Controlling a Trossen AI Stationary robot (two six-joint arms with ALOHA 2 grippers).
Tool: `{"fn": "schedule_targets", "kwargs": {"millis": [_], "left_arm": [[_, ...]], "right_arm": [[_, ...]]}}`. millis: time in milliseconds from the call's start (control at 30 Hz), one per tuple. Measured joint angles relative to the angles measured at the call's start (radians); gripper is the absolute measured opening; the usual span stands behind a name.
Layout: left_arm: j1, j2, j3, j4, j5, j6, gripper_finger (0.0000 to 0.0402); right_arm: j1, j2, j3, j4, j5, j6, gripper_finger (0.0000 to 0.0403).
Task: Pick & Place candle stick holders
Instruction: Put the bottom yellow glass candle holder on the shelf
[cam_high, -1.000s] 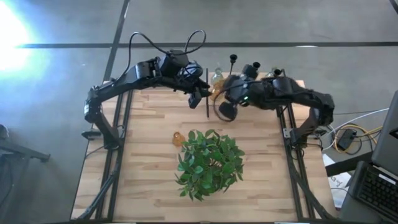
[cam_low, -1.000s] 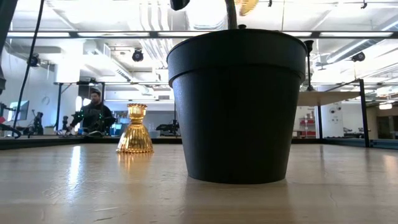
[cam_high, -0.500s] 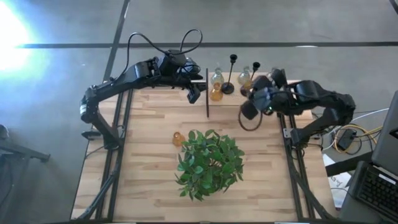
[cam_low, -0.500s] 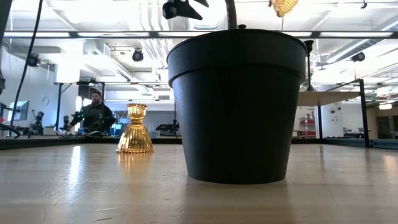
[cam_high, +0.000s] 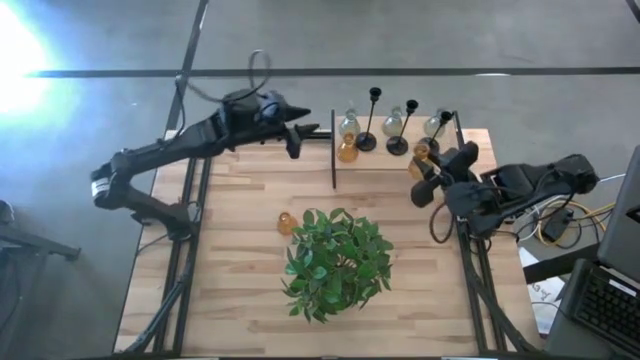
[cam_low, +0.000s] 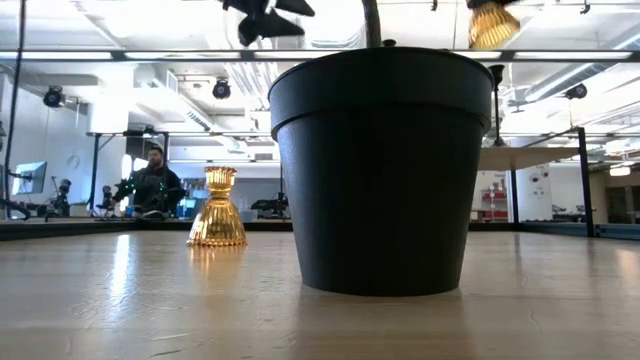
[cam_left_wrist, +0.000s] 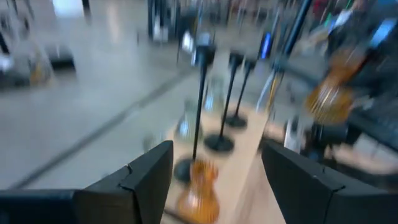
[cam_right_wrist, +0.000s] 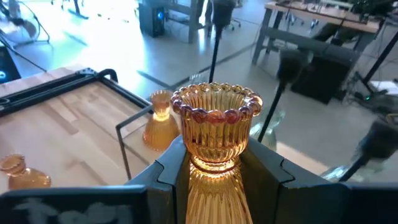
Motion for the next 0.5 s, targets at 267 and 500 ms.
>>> {"fn": "schedule_targets", "kwargs": {"millis": [267, 500], "left_arm": [[0.002, -0.112, -0.315, 0.512, -0.077, 0.056, 0.025], [0.002, -0.127, -0.412, 0.658, -0.116, 0.051, 0.025]], "right_arm": [[0.0, -0.18, -0.329, 0.358, 0.008, -0.116, 0.0102], [-0.039, -0.299, -0.529, 0.671, 0.026, -0.313, 0.0102]]}}
